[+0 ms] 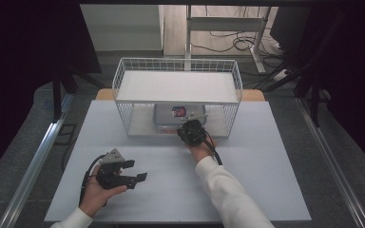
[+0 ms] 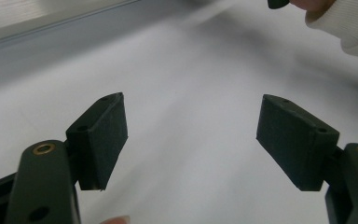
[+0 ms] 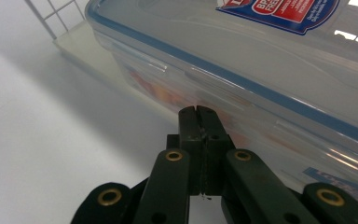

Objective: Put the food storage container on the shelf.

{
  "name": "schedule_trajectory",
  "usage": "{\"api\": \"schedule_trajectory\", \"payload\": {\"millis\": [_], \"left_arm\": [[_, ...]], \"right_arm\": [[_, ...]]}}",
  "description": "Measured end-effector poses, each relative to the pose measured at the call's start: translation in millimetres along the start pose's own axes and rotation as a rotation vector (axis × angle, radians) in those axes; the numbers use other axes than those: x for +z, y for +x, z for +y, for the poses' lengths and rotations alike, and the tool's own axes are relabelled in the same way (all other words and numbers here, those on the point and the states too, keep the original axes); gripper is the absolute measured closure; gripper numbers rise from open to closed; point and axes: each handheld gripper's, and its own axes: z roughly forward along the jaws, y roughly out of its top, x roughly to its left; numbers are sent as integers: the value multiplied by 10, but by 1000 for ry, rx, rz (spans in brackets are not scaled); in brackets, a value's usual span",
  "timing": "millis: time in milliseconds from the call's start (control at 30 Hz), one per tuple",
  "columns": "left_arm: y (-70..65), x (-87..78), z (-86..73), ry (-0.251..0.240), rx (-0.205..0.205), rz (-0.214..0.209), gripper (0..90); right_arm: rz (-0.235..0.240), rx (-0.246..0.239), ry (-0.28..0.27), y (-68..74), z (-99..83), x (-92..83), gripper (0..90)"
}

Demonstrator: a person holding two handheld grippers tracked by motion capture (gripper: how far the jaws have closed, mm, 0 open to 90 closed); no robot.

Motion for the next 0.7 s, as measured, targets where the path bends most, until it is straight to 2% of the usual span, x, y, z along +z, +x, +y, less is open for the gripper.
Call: {"api": "schedule_trajectory", "payload": {"millis": [233,333,433,567,700], "left_arm": [[-4,-28,6,-13,-1,15,244],[-12,-45,-15,-12,0,13,244],[-20,-81,-25,-20,4,14,244],[-16,-119,-41,-28,-2,27,245],[-24,-105,-44,-20,-8,44,246]], "right_arm": [[13,-2,-14,-14,24,66,890],[21,8,-8,14,-8,4,891],[32,-16,-8,53,-64,-223,890],[59,-70,-8,64,-251,-661,890],[112,-68,-14,18,-533,-1147,887]]}}
